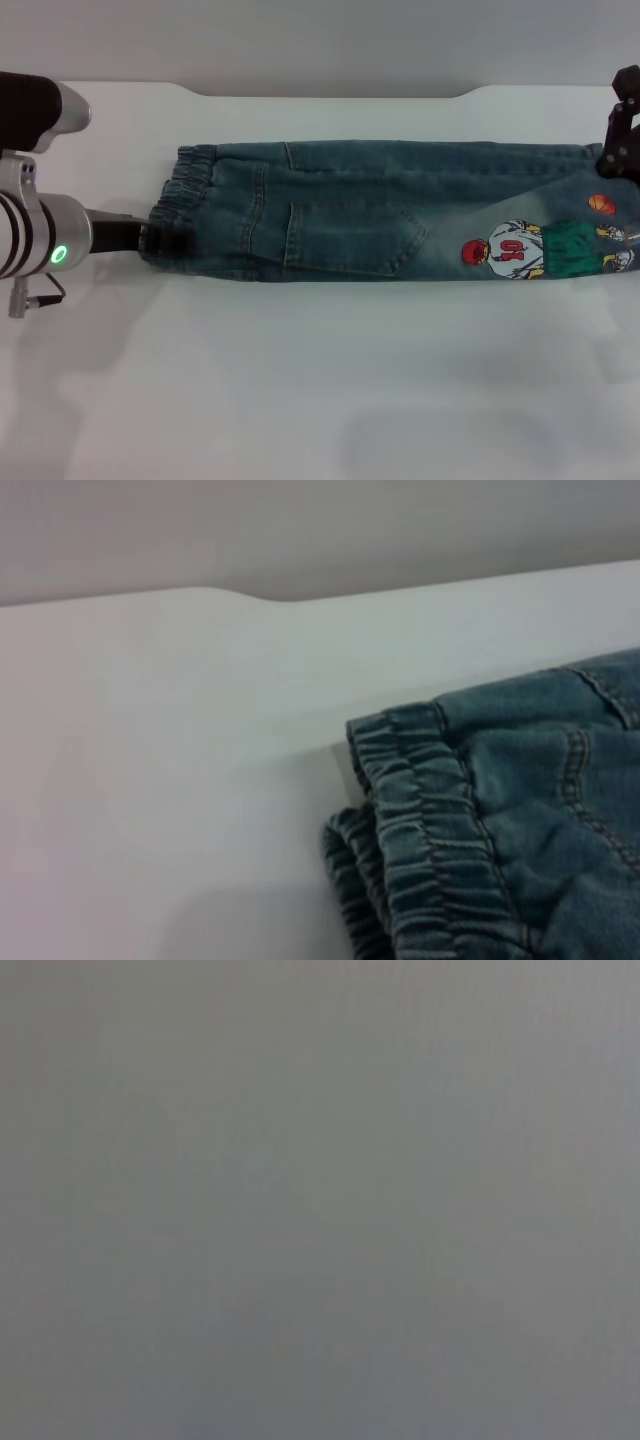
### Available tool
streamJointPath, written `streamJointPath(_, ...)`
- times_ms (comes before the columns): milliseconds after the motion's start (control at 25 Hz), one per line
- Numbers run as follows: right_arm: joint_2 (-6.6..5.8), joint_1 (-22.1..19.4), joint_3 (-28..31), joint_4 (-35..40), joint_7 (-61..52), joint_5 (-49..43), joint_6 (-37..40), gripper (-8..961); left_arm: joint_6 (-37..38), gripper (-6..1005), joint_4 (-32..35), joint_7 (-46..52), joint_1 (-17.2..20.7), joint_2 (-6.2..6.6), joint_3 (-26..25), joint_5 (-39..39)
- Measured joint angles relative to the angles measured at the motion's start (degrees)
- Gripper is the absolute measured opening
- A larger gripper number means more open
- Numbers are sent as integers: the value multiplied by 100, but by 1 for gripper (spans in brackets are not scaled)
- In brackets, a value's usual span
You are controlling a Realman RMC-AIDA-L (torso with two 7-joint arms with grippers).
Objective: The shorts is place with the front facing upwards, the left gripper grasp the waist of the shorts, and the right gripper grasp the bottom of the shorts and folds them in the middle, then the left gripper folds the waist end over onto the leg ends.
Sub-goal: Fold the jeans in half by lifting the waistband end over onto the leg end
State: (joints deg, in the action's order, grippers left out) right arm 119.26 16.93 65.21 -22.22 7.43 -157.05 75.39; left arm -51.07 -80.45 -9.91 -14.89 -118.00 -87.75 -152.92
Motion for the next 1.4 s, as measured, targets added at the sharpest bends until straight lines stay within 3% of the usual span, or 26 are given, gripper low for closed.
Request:
streamJointPath(720, -9, -17, 2, -11, 5, 0, 1, -1, -76, 692, 244, -53, -218, -11, 266, 7)
streamJointPath(1080, -17, -42, 10, -11, 5, 0, 39, 0, -5, 683, 18, -151, -116, -3, 334, 72)
streamJointPath(1400, -18, -121, 10, -112, 5, 0, 58, -1, 3, 459, 65, -155, -79, -11, 346, 97)
